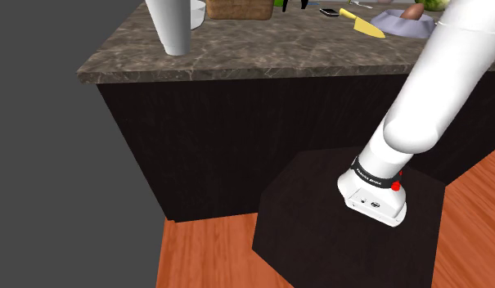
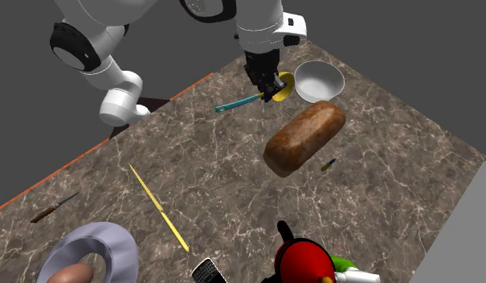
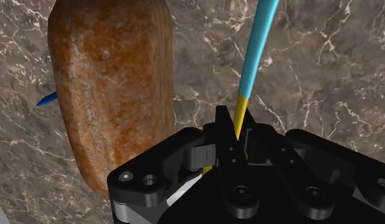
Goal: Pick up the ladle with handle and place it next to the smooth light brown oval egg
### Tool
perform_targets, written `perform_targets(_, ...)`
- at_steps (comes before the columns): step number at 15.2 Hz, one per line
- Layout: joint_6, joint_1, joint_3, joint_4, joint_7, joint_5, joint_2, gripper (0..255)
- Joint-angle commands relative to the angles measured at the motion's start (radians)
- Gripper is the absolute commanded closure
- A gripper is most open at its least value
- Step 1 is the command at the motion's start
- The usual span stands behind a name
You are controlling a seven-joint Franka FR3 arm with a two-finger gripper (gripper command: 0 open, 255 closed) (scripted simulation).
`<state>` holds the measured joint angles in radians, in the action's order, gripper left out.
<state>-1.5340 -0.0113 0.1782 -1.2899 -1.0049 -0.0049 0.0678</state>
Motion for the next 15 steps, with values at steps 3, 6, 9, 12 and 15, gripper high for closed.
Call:
perform_targets(3, -0.033, 0.019, 0.019, -0.178, -0.042, -0.02, -0.148, 255)
perform_targets(6, -0.043, 0.036, 0.037, -0.281, -0.078, -0.035, -0.243, 255)
perform_targets(9, -0.045, 0.055, 0.058, -0.367, -0.117, -0.052, -0.331, 255)
perform_targets(12, -0.039, 0.075, 0.082, -0.439, -0.158, -0.071, -0.411, 255)
perform_targets(15, -0.028, 0.096, 0.108, -0.497, -0.202, -0.092, -0.485, 255)
